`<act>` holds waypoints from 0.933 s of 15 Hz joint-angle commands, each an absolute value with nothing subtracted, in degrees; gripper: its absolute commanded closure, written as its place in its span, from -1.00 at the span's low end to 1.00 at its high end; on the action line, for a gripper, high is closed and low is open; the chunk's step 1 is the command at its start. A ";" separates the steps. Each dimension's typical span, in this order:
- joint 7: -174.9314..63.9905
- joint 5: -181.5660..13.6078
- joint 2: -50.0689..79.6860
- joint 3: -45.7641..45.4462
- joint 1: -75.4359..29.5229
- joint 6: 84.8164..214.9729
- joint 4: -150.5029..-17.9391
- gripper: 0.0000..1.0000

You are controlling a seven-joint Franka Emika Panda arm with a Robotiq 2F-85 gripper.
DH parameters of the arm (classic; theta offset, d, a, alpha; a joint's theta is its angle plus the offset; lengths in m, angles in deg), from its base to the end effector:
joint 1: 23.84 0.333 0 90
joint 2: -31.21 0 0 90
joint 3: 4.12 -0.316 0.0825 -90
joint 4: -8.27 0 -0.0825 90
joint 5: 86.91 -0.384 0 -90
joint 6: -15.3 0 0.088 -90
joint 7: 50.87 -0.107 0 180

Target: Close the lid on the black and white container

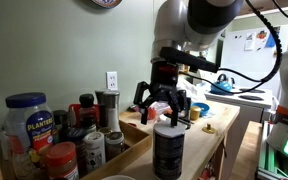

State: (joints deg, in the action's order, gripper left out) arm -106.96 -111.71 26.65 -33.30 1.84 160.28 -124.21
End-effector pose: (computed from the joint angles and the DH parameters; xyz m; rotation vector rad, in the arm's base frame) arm 0.3095 0.4311 0.3273 -2.7924 0.5148 0.2540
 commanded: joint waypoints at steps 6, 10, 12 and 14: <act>-109.28 -110.33 29.49 -31.94 2.76 159.05 -124.82 -1.00; -108.35 -109.05 34.20 -31.48 2.27 152.84 -125.34 -1.00; -108.47 -107.66 35.98 -31.34 2.11 148.54 -125.10 -1.00; -107.93 -107.12 37.40 -31.36 2.02 144.88 -124.71 -1.00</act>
State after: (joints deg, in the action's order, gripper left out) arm -107.36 -108.85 34.01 -31.64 1.93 149.62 -123.78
